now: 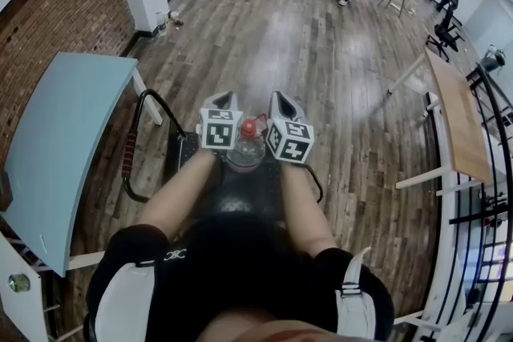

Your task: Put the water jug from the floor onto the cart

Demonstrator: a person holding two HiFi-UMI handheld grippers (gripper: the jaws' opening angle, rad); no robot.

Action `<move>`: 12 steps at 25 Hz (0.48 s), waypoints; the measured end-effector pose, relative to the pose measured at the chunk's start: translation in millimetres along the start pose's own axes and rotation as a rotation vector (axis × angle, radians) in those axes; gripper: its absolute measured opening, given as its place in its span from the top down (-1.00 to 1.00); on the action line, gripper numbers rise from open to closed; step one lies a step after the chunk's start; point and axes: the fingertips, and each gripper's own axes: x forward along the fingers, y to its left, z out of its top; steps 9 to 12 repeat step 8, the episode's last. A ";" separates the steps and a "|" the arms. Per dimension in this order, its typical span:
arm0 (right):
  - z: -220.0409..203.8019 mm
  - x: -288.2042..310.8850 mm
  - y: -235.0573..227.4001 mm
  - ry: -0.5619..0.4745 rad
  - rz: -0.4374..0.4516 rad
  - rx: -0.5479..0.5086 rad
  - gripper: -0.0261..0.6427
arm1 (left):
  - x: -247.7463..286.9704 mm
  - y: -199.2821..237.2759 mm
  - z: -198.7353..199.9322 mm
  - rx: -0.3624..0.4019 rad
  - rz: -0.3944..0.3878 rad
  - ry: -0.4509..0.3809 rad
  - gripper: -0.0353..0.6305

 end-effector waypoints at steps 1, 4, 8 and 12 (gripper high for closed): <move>-1.2 0.4 -0.8 0.001 -0.002 0.007 0.89 | 0.7 0.8 -1.7 0.001 0.000 0.004 0.89; -2.8 2.5 -2.4 0.005 -0.006 0.024 0.89 | 3.0 6.0 -3.7 0.003 0.004 0.013 0.89; -3.7 5.6 -3.7 0.007 -0.006 0.030 0.89 | 5.7 12.4 -2.0 -0.002 0.010 0.019 0.89; -3.7 5.6 -3.7 0.007 -0.006 0.030 0.89 | 5.7 12.4 -2.0 -0.002 0.010 0.019 0.89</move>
